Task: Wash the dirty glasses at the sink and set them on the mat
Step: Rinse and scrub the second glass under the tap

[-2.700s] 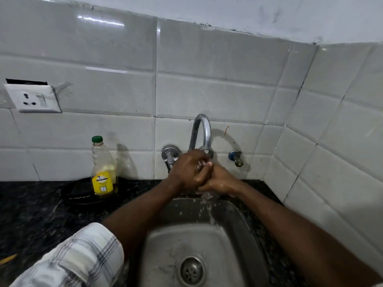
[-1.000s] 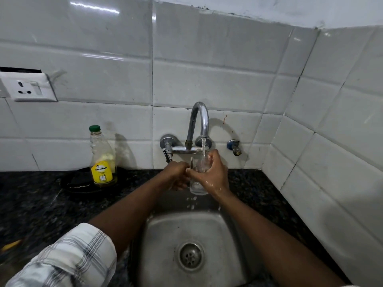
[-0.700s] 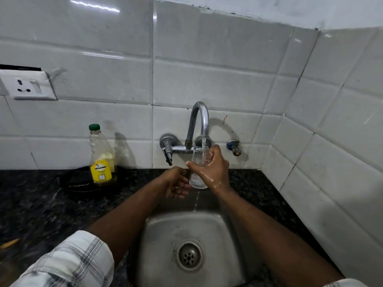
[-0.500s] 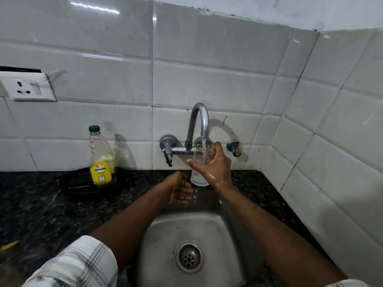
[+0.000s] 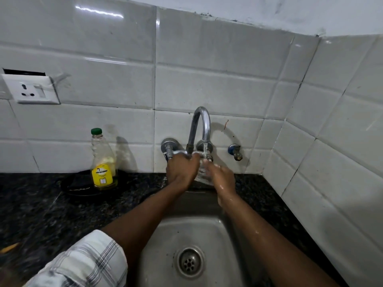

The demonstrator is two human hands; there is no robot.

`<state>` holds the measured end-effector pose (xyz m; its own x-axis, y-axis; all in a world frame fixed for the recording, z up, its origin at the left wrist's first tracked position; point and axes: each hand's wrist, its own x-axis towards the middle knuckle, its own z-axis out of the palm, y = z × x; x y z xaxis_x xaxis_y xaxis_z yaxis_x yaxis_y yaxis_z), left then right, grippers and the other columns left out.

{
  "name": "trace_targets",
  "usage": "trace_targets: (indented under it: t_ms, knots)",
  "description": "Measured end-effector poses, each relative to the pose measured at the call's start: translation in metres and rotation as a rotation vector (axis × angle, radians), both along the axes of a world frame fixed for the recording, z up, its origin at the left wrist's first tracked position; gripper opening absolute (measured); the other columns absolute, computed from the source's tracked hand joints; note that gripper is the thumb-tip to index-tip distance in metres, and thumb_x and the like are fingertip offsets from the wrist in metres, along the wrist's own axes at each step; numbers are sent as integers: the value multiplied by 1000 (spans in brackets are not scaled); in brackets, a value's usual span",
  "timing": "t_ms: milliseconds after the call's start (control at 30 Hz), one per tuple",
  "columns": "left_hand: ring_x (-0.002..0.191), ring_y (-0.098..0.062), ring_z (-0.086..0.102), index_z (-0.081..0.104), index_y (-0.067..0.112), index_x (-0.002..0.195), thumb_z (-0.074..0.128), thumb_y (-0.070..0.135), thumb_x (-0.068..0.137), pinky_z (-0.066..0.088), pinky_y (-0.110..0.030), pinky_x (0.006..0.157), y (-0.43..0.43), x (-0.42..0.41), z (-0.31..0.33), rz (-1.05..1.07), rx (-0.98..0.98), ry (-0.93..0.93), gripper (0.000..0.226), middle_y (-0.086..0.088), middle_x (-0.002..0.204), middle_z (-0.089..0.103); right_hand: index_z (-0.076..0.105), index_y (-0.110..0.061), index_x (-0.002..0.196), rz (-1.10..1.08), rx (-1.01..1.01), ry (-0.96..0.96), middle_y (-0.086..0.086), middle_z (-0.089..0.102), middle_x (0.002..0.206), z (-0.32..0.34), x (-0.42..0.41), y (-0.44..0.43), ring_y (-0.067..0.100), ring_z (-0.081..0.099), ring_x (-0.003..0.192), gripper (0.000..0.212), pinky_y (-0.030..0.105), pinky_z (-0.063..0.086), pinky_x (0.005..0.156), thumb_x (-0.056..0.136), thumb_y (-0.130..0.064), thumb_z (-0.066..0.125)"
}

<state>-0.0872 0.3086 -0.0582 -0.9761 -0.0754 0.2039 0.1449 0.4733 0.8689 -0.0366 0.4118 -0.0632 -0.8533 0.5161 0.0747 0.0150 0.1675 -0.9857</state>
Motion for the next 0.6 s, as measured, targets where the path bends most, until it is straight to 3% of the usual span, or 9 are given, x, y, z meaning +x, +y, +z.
trace_targets:
  t_ms: [67, 133, 200, 267, 400, 500, 567, 600]
  knots:
    - [75, -17, 63, 64, 15, 89, 48, 46, 91, 50, -29, 64, 1, 4, 14, -72, -289, 296, 35, -1, 84, 67, 67, -12, 77, 25, -469, -154, 3, 65, 70, 4, 4, -2, 13, 58, 51, 26, 21, 43, 44, 90, -35, 62]
    - [89, -22, 63, 62, 13, 110, 47, 43, 90, 51, -33, 67, 10, 6, 21, -148, -623, 483, 39, -7, 103, 65, 63, -12, 72, 66, -746, -275, 3, 61, 59, -1, 4, -8, 12, 53, 45, 33, 20, 40, 42, 92, -37, 54]
    - [99, -26, 62, 58, 9, 120, 47, 40, 91, 43, -34, 64, 19, 9, 23, -209, -872, 563, 44, -11, 117, 61, 63, -12, 70, 77, -847, -339, 4, 60, 55, -10, 1, -13, 15, 54, 50, 41, 25, 41, 52, 90, -45, 50]
    - [101, -28, 62, 58, 8, 121, 47, 38, 92, 40, -34, 64, 22, 9, 25, -228, -945, 575, 42, -13, 118, 60, 63, -10, 69, 71, -834, -375, 7, 61, 54, -16, 0, -15, 18, 52, 53, 50, 27, 39, 56, 91, -49, 43]
    - [94, -26, 65, 61, 10, 111, 40, 37, 96, 51, -39, 77, 6, 2, 19, -198, -727, 556, 38, -10, 110, 65, 62, -11, 63, 119, -725, -341, 4, 58, 48, -14, 0, -16, 17, 51, 46, 44, 24, 32, 49, 95, -33, 42]
    - [78, -23, 63, 61, 14, 103, 39, 37, 95, 55, -37, 71, -6, -6, 6, -163, -475, 449, 33, -7, 92, 66, 66, -14, 64, 132, -761, -230, -1, 62, 49, -12, -8, -14, 12, 59, 41, 40, 22, 46, 46, 98, -23, 46]
    - [72, -22, 62, 63, 16, 96, 39, 36, 97, 52, -34, 66, -15, -12, -7, -95, -259, 282, 31, -6, 83, 66, 71, -9, 85, 185, -617, -179, 2, 73, 68, -10, -14, -15, 15, 70, 61, 27, 31, 55, 69, 99, -19, 49]
    - [72, -24, 63, 64, 16, 92, 39, 36, 97, 54, -34, 67, -20, -15, -13, -66, -138, 183, 33, -8, 81, 67, 71, -5, 96, 214, -485, -173, 4, 76, 80, -9, -15, -17, 18, 73, 74, 25, 35, 53, 82, 99, -20, 51]
